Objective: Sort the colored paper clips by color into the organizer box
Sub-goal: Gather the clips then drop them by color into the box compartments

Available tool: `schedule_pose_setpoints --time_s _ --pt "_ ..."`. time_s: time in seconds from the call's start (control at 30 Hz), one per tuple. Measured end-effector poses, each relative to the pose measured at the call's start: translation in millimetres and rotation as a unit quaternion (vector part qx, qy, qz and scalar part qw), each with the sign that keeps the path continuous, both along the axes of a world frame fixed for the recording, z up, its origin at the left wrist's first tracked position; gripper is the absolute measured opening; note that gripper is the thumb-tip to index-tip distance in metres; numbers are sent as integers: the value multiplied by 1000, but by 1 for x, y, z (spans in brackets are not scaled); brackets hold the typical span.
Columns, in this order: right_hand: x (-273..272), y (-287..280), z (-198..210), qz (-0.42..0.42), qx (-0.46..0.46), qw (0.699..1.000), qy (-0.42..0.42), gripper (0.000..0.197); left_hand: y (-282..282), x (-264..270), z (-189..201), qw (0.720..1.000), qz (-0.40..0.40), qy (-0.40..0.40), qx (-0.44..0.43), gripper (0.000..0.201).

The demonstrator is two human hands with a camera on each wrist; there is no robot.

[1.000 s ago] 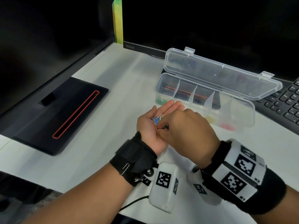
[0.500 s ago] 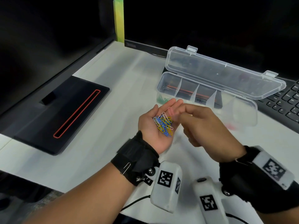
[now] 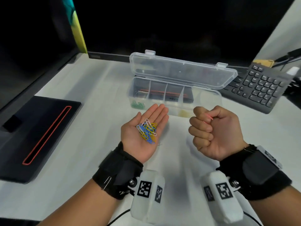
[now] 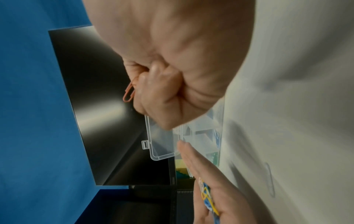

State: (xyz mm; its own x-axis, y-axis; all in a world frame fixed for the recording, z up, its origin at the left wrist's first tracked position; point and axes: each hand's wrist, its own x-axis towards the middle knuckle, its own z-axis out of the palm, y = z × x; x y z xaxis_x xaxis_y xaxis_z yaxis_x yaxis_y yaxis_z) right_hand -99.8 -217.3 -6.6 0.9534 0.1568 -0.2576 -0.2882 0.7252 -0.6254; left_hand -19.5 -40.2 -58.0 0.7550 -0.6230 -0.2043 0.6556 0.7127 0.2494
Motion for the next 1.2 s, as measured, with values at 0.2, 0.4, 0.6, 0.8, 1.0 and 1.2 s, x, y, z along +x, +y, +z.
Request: schedule_pose_setpoints --time_s 0.2,0.4,0.6,0.8,1.0,1.2 --pt "-6 -6 9 -109 -50 992 49 35 -18 5 10 998 -36 -28 33 48" --pt "-8 -23 4 -237 -94 963 90 35 -22 13 8 998 -40 -20 33 45" --pt "12 -49 20 -283 -131 947 82 49 -17 17 5 997 -40 -32 55 49" --pt "63 -45 37 -352 -392 850 22 43 -13 19 6 997 -38 -25 58 49" --pt "78 -39 22 -325 -597 733 -1 43 -12 23 8 998 -31 -24 58 48" --pt "81 -44 15 -281 -695 662 11 49 -13 23 8 998 -37 -24 53 49"
